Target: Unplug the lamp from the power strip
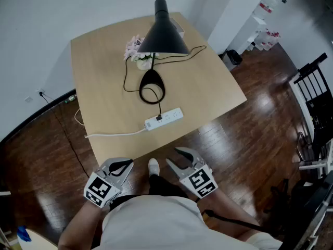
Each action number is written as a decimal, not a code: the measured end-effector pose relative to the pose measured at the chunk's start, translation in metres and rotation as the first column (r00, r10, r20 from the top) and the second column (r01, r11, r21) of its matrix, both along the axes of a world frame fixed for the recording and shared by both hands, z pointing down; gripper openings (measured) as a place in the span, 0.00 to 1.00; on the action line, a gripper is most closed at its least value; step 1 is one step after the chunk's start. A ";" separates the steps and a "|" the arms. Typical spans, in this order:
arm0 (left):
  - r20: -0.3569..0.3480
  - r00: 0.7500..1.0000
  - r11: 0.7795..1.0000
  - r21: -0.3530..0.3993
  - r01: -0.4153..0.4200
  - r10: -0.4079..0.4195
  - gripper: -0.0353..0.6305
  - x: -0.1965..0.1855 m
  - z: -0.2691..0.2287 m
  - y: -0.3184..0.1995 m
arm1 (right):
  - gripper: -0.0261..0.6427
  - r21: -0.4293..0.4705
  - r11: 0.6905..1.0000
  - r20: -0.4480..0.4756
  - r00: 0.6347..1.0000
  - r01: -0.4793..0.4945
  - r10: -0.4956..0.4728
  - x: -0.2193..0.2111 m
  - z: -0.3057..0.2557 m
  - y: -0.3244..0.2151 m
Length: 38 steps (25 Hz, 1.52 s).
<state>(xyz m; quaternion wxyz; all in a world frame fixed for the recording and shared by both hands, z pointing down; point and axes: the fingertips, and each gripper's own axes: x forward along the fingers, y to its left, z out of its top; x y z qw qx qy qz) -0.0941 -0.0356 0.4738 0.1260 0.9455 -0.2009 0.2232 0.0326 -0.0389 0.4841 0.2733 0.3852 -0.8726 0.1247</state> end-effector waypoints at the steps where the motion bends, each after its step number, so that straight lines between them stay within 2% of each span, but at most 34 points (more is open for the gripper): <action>1: 0.016 1.000 1.000 0.020 0.002 -0.003 0.06 0.012 0.006 -0.020 | 0.30 0.005 1.000 -0.009 1.000 0.010 -0.010 0.008 0.004 -0.019; 4: 0.054 0.998 0.998 0.053 0.013 -0.015 0.06 0.044 0.023 -0.074 | 0.28 0.014 0.999 -0.030 0.999 0.037 -0.037 0.026 0.016 -0.071; 7: 0.093 0.996 0.999 0.043 0.011 -0.015 0.06 0.069 0.042 -0.109 | 0.28 -0.011 0.999 -0.017 0.999 0.035 -0.035 0.036 0.032 -0.110; 12: 0.181 0.982 0.999 -0.019 -0.045 0.048 0.06 0.103 0.089 -0.142 | 0.27 -0.066 0.998 0.013 1.000 -0.007 0.008 0.045 0.060 -0.152; 15: 0.218 0.973 0.996 -0.066 -0.056 0.069 0.06 0.116 0.115 -0.156 | 0.27 -0.099 0.995 -0.003 1.000 0.014 -0.014 0.037 0.079 -0.166; 21: 0.297 0.944 0.988 -0.101 -0.115 0.140 0.06 0.131 0.150 -0.163 | 0.26 -0.147 0.988 -0.028 0.998 0.046 -0.051 0.026 0.109 -0.188; 26: 0.321 0.932 0.983 -0.123 -0.136 0.169 0.06 0.133 0.164 -0.161 | 0.23 -0.203 0.978 -0.040 0.997 0.057 -0.067 0.021 0.125 -0.187; 31: 0.330 0.924 0.980 -0.108 -0.167 0.194 0.06 0.133 0.167 -0.160 | 0.18 -0.211 0.976 -0.052 0.997 0.044 -0.056 0.020 0.133 -0.191; 38: 0.347 0.919 0.982 -0.098 -0.160 0.184 0.06 0.133 0.168 -0.161 | 0.17 -0.201 0.978 -0.047 0.997 0.056 -0.066 0.018 0.128 -0.191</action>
